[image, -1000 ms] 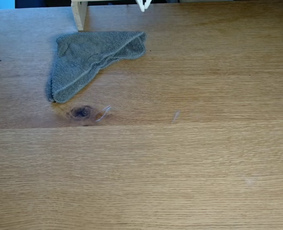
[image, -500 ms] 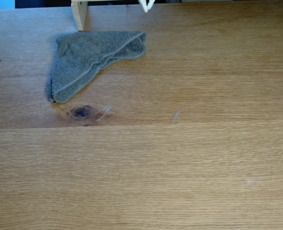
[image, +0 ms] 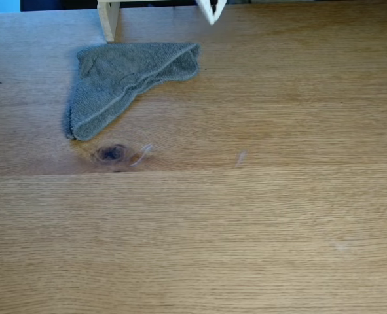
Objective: Clean the area in front of the robot
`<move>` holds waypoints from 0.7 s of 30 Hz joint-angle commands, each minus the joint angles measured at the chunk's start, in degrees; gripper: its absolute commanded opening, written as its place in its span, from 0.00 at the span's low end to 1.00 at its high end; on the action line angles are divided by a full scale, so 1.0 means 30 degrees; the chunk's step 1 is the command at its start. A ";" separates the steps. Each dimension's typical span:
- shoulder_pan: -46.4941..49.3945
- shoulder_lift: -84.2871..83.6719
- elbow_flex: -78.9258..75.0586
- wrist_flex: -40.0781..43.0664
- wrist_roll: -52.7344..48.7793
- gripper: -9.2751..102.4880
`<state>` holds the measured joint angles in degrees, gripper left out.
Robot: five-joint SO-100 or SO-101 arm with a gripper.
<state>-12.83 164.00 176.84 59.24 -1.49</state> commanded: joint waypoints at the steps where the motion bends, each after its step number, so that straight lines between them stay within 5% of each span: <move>1: 0.0146 -0.3135 -0.4248 -0.0234 0.1289 0.08; 17: 0.5889 -0.9639 -1.5557 -0.0410 0.5596 0.08; 21: 0.7998 -1.0664 -1.5791 -0.0937 0.5010 0.16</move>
<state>6.33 133.07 136.14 58.18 14.24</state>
